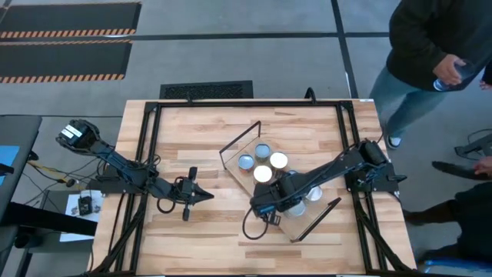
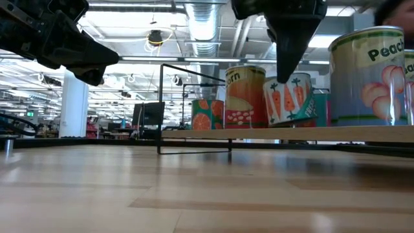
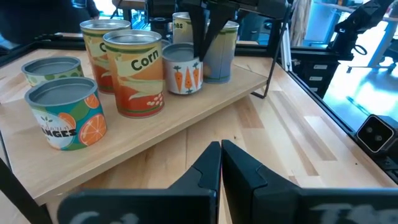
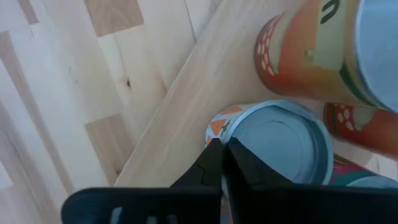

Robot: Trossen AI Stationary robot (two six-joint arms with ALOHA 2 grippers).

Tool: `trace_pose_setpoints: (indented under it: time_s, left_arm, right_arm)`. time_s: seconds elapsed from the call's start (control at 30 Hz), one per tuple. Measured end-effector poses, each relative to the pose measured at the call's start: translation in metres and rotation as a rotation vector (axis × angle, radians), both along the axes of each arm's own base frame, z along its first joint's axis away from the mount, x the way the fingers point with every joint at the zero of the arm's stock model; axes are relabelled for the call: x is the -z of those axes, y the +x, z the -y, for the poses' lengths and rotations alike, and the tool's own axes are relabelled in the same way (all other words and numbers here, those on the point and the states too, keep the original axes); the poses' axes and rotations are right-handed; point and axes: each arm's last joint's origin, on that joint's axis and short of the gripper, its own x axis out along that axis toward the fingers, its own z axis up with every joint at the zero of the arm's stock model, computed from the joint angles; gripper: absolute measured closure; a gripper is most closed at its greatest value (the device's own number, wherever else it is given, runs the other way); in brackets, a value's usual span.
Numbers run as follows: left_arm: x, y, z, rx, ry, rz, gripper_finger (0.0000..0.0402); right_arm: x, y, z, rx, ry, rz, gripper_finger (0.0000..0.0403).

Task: Pick and place cans onto a shelf
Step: Put the small canned carrots on the shelf aligned with the other small canned corn

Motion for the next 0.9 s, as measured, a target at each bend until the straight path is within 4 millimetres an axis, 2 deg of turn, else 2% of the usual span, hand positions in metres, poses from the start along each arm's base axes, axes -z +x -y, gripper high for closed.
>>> trace_pose_setpoints:
  time_s: [0.9]
  left_arm:
    - [-0.0001,0.0001,0.0000,0.000,0.000,0.001,0.0400]
  right_arm:
    - [0.0002,-0.0027,0.0020,-0.043,-0.030,-0.034,0.0319]
